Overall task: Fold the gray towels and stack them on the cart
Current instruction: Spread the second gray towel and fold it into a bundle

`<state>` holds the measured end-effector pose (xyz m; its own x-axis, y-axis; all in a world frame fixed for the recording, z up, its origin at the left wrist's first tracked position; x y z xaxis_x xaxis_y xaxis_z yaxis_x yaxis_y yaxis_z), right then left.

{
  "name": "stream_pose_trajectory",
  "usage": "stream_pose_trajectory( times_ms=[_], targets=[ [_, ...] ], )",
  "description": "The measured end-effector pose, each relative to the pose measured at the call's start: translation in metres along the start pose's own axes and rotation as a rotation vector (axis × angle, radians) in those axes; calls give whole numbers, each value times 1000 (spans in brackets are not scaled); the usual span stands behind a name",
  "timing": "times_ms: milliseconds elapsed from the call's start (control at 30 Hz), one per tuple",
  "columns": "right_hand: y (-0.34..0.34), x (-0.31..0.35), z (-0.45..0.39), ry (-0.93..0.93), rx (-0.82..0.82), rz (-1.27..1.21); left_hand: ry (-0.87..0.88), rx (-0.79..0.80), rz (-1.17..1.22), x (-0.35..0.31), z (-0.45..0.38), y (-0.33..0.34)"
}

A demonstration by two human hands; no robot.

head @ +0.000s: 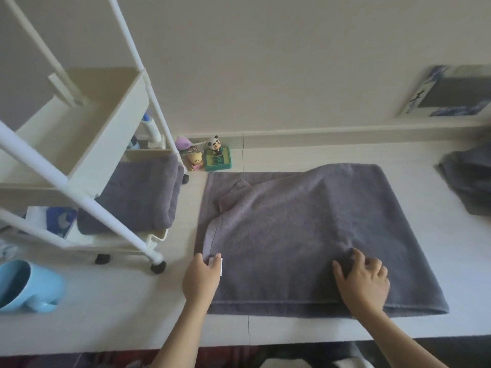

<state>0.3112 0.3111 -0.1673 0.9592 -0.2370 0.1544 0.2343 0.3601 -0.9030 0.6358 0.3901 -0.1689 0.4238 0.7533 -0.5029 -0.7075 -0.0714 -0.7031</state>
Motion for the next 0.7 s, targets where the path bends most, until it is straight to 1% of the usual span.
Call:
stream_pose_trajectory(
  times_ms=[67, 133, 233, 267, 300, 367, 400, 433, 467, 533, 600, 633, 700],
  targets=[
    [6, -13, 1, 62, 78, 65, -1, -1, 21, -1, -1, 6],
    [3, -21, -9, 55, 145, 68, 2, 31, 55, -8, -4, 14],
    [-13, -29, -47, 21, 241, -39, 1, 122, 160, -23, -4, 30],
    [-22, -31, -57, -6, 241, -89, 2, 143, 211, -28, -2, 34],
    [-31, -31, -62, -38, 200, -164, 5, 152, 271, -34, 1, 37],
    [-43, -35, -57, -45, 8, -335, 25, 118, 398, -42, 7, 39],
    [-47, -39, -49, 2, -94, -429, 38, 93, 446, -46, 9, 40],
    [-46, -43, -39, 67, -139, -548, 46, 71, 479, -49, 11, 40],
    [-42, -45, -33, 136, -128, -677, 52, 52, 495, -50, 11, 41],
    [-31, -49, -27, 240, 12, -888, 55, 28, 507, -55, 10, 42],
    [-23, -52, -26, 284, 131, -1035, 24, 29, 576, -56, 7, 44],
    [-21, -54, -26, 275, 146, -1074, 5, 50, 658, -57, 5, 43],
    [-24, -56, -24, 222, 104, -1126, -87, 115, 840, -60, 5, 41]
  ],
)
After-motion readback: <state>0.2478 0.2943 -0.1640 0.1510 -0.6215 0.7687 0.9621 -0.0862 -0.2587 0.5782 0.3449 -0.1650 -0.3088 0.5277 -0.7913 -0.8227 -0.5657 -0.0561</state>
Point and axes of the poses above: each hand's wrist, its own z-axis away from the middle knuckle, its own y-axis out of the palm, x = y × z, the point moved 3 cm from there along -z, towards the middle knuckle, and after that the axes turned 14 degrees about x, right-handed, at the moved point
